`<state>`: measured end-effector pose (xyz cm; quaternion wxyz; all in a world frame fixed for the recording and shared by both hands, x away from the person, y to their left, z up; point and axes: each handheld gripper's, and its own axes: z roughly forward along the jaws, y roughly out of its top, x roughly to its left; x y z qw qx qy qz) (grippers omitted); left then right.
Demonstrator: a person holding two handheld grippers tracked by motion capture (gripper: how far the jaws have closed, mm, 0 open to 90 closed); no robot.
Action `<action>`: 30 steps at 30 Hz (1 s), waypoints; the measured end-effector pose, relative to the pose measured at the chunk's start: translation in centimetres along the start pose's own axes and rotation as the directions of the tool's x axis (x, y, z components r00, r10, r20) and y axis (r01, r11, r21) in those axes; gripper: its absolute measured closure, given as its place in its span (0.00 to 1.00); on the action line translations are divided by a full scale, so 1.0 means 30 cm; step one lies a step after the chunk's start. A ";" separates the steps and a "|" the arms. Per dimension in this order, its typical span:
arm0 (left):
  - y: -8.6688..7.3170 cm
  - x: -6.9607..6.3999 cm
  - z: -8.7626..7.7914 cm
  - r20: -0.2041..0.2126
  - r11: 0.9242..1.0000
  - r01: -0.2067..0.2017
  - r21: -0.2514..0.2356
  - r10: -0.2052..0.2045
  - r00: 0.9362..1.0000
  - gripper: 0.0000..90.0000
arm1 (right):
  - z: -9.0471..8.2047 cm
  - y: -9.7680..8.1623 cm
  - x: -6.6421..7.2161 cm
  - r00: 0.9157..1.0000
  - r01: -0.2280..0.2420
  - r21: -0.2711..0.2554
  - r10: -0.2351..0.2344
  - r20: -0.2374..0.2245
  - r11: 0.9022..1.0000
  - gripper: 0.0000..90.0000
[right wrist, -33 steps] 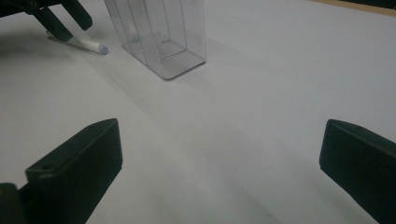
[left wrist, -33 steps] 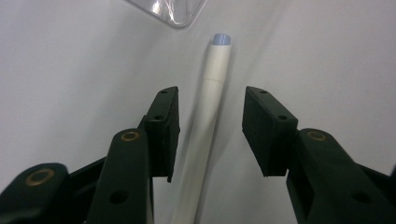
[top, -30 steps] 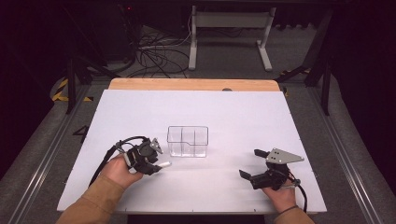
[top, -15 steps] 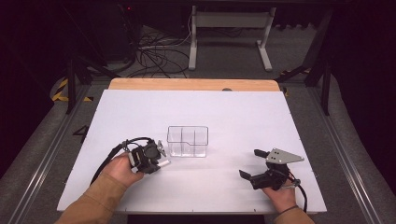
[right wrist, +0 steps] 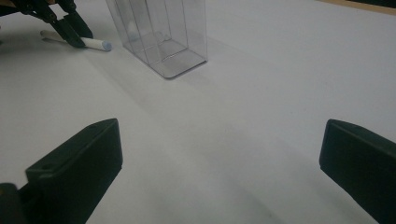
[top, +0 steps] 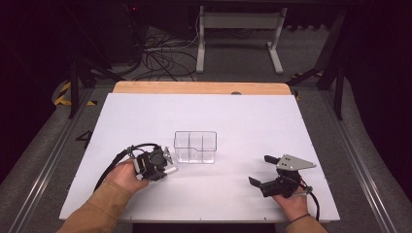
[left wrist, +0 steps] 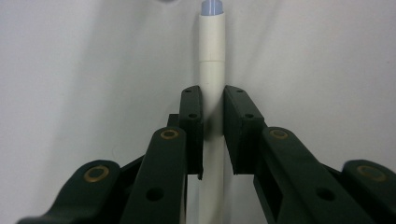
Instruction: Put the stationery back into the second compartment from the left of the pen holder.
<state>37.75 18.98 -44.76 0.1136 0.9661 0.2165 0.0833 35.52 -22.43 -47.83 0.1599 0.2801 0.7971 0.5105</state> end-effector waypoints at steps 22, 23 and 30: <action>-0.001 -0.020 -0.116 0.009 0.991 -0.006 -0.133 0.007 1.000 0.88 | 0.002 -0.001 0.002 1.000 0.002 -0.001 -0.002 0.001 1.000 0.00; 0.000 -0.021 -0.121 0.008 0.992 -0.007 -0.130 0.008 1.000 0.88 | 0.002 -0.001 0.002 1.000 0.005 -0.002 -0.005 0.002 1.000 0.00; 0.000 -0.027 -0.160 0.011 0.982 -0.014 -0.187 0.017 1.000 0.88 | 0.003 -0.001 0.003 1.000 0.002 -0.001 -0.002 0.000 1.000 0.00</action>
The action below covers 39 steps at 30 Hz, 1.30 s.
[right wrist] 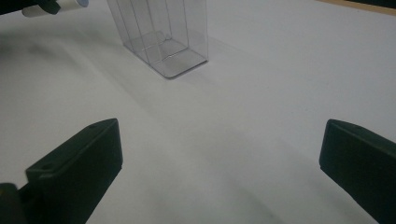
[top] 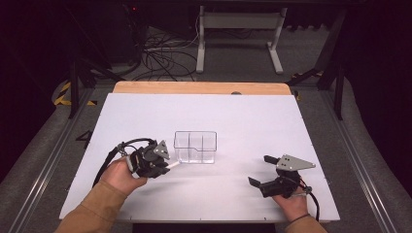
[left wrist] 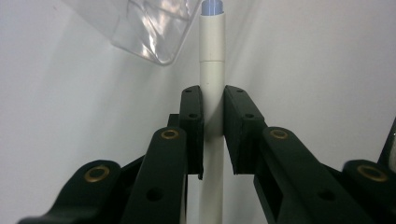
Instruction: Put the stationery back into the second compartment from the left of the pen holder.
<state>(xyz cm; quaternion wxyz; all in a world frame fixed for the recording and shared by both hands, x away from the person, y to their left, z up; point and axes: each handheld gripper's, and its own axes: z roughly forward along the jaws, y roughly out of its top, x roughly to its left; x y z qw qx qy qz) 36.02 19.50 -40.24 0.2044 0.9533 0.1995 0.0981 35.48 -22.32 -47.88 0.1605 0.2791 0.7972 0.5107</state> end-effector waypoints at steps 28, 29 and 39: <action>0.025 0.010 -0.151 0.062 0.896 0.088 -0.434 -0.068 0.996 0.87 | 0.005 -0.001 0.005 1.000 0.004 0.000 -0.004 -0.002 1.000 0.00; 0.026 0.012 -0.154 0.065 0.890 0.091 -0.446 -0.069 0.996 0.87 | 0.006 -0.001 0.005 1.000 0.005 0.001 -0.005 -0.002 1.000 0.00; 0.050 0.020 -0.179 0.085 0.809 0.125 -0.574 -0.094 0.992 0.87 | 0.006 -0.002 0.005 1.000 0.005 0.001 -0.005 -0.003 1.000 0.00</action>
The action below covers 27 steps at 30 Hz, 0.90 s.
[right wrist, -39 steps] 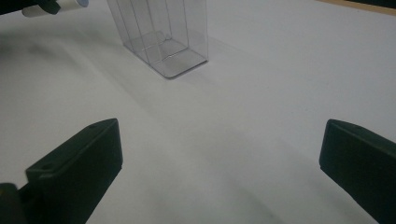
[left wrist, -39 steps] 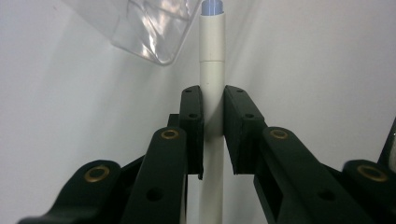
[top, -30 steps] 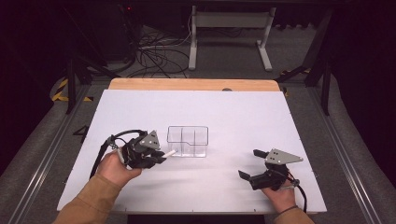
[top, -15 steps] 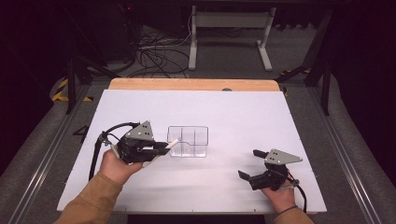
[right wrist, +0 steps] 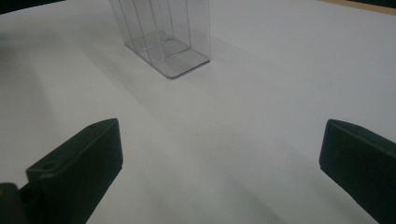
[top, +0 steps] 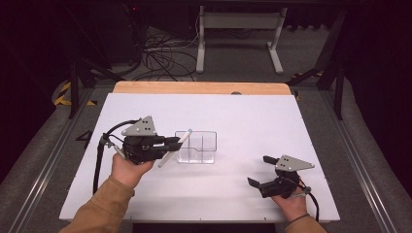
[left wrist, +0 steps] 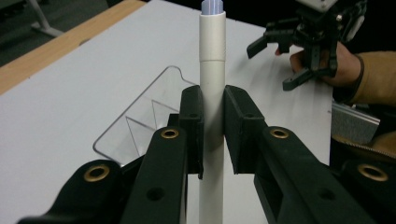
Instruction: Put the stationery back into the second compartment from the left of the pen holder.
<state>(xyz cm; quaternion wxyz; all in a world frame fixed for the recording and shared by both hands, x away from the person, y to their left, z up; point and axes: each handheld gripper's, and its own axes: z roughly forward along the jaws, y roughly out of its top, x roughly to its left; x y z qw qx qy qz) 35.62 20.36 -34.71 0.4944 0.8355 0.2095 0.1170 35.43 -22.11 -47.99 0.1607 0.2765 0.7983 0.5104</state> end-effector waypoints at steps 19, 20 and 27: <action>0.042 0.003 0.044 -0.016 0.972 0.023 -0.235 -0.027 0.999 0.87 | 0.000 0.000 0.001 1.000 0.003 0.000 -0.003 -0.002 1.000 0.00; 0.045 0.001 0.054 -0.030 0.968 0.022 -0.249 -0.030 0.999 0.87 | 0.000 0.000 0.001 1.000 0.005 -0.001 -0.005 -0.002 1.000 0.00; 0.053 0.023 0.091 -0.015 0.957 0.064 -0.283 -0.071 0.997 0.87 | 0.000 0.000 0.001 1.000 0.006 -0.001 -0.006 -0.003 1.000 0.00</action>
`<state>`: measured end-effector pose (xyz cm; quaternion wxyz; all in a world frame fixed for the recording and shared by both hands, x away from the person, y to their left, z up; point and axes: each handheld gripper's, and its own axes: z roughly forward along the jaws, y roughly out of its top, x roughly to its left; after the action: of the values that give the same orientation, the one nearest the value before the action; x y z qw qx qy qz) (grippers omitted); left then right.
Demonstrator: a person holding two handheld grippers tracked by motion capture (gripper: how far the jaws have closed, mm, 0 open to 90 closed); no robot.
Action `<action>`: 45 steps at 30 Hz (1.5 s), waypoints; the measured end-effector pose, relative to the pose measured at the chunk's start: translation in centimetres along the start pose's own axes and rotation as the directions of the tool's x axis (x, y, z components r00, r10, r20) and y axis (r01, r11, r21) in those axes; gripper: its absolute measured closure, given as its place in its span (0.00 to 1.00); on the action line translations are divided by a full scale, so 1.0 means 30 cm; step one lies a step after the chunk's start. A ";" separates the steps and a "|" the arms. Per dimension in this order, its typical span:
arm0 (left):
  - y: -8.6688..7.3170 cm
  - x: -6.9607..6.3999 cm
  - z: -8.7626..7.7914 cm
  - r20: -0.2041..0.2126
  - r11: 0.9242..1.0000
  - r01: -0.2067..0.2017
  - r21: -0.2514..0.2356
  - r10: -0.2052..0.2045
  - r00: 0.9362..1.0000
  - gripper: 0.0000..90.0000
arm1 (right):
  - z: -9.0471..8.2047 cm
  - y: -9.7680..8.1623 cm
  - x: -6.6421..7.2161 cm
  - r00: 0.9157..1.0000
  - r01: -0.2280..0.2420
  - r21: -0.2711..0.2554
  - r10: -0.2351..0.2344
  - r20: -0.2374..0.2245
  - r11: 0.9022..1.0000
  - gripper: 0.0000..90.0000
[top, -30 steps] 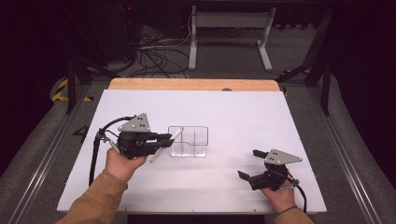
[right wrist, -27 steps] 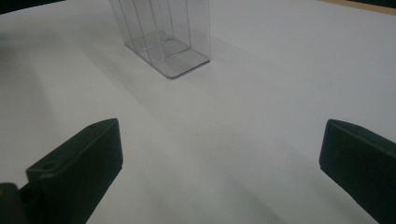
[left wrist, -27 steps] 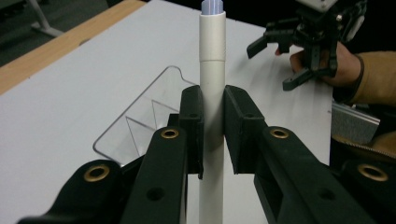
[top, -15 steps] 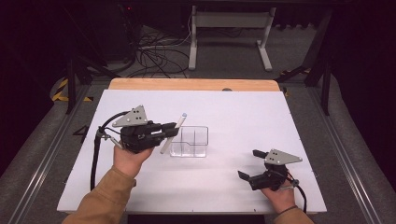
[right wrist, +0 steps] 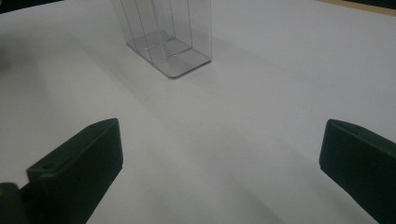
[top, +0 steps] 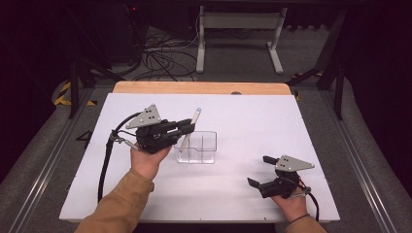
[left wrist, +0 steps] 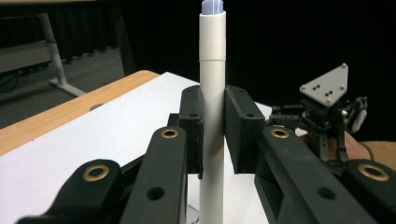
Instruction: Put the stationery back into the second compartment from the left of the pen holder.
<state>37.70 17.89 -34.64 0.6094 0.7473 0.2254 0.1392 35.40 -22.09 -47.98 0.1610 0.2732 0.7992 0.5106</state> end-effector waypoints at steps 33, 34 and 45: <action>-0.097 0.073 0.159 -0.042 0.998 0.011 -0.059 -0.014 0.999 0.87 | 0.000 0.000 0.001 1.000 -0.001 0.001 0.001 -0.005 1.000 0.00; -0.097 0.073 0.159 -0.042 0.998 0.011 -0.059 -0.014 0.999 0.87 | 0.000 0.000 0.001 1.000 -0.001 0.001 0.001 -0.005 1.000 0.00; -0.136 0.082 0.180 -0.039 1.000 0.006 -0.015 -0.007 0.999 0.87 | 0.001 0.000 0.001 1.000 -0.002 0.003 0.002 -0.009 1.000 0.00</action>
<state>41.74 15.20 -39.94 0.6108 0.7392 0.2386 0.1537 35.38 -22.06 -48.00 0.1565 0.2722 0.8004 0.5107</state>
